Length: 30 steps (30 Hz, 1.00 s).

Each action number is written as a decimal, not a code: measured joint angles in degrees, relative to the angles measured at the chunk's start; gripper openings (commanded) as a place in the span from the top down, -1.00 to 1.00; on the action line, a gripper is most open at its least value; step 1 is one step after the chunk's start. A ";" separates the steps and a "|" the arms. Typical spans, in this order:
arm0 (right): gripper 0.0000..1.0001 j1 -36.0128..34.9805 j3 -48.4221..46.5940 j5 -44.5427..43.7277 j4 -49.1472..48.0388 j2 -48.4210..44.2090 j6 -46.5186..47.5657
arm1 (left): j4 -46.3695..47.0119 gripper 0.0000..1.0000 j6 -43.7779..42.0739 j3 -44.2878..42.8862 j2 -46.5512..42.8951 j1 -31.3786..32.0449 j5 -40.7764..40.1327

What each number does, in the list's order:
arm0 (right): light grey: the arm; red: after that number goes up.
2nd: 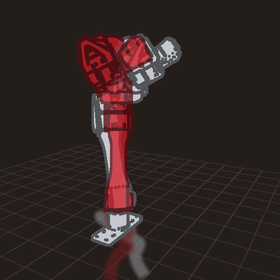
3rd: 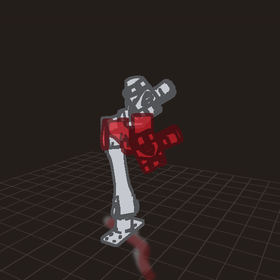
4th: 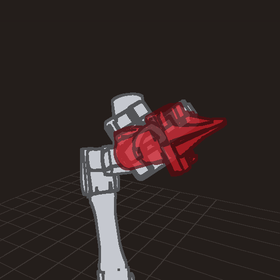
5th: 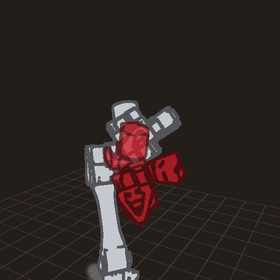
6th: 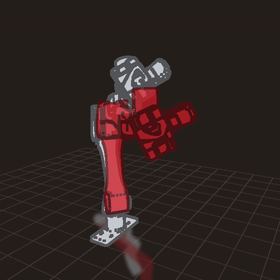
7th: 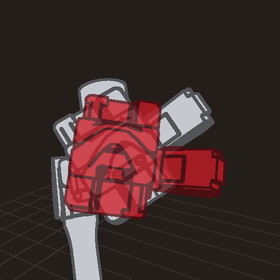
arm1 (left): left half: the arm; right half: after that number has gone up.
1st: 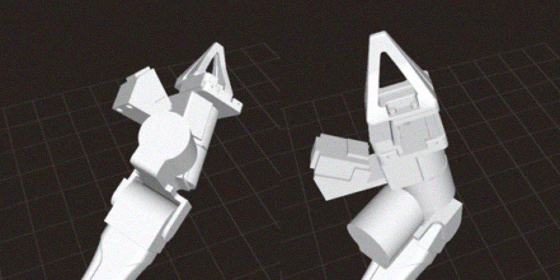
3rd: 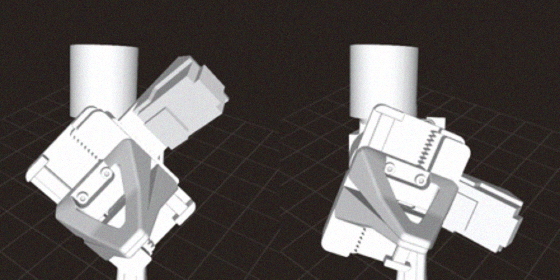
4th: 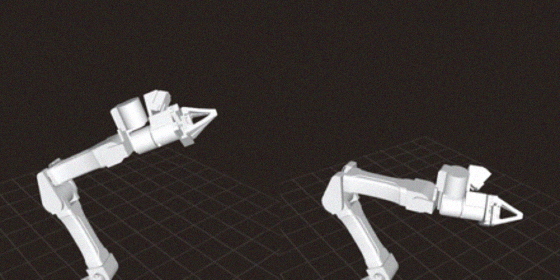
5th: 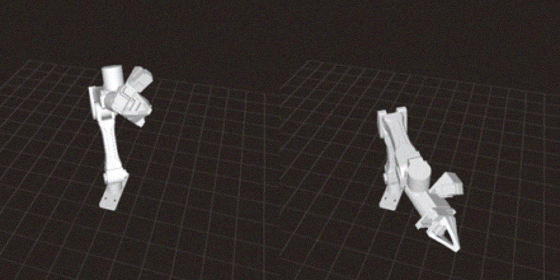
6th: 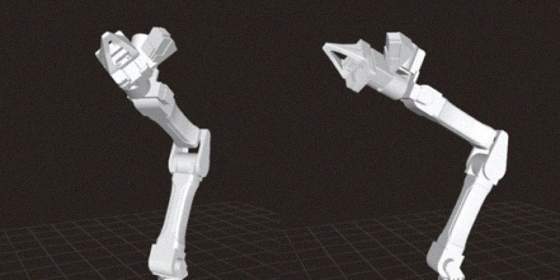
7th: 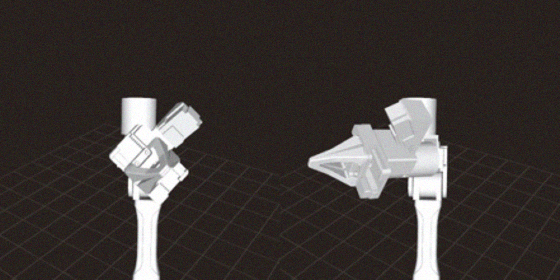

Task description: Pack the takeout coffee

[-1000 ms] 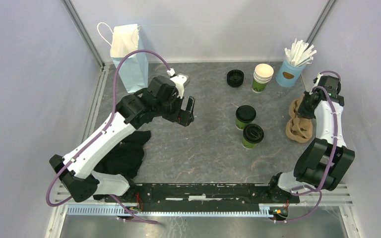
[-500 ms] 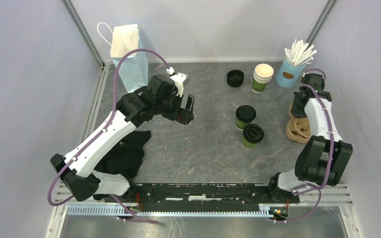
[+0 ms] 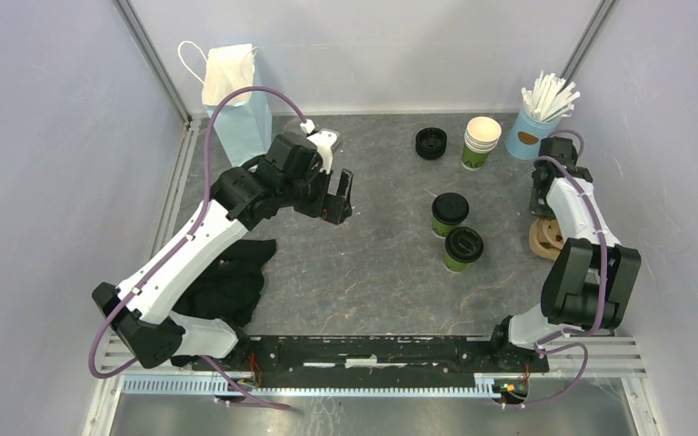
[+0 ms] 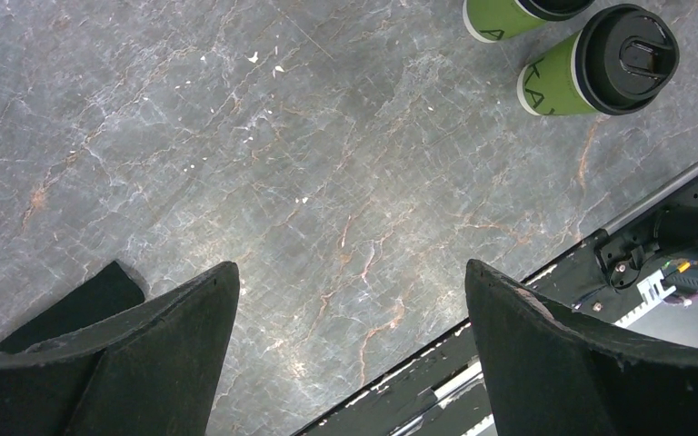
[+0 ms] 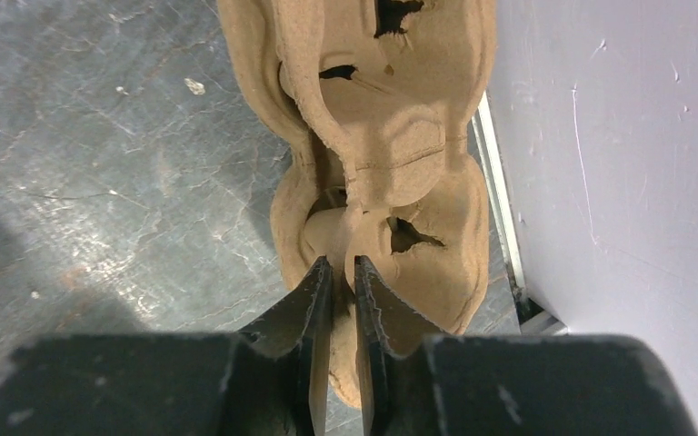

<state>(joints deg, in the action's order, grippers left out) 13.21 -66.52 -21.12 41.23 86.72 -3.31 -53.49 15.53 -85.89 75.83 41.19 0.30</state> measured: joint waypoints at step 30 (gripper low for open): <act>0.98 -24.11 -20.85 0.79 8.17 -1.16 7.37 | -0.02 -0.99 0.70 -0.37 -0.13 -0.66 1.79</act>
<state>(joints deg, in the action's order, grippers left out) -10.90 -87.37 -20.34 49.41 85.56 4.05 -53.52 16.23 -86.26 75.70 40.53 2.09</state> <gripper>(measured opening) 0.041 0.993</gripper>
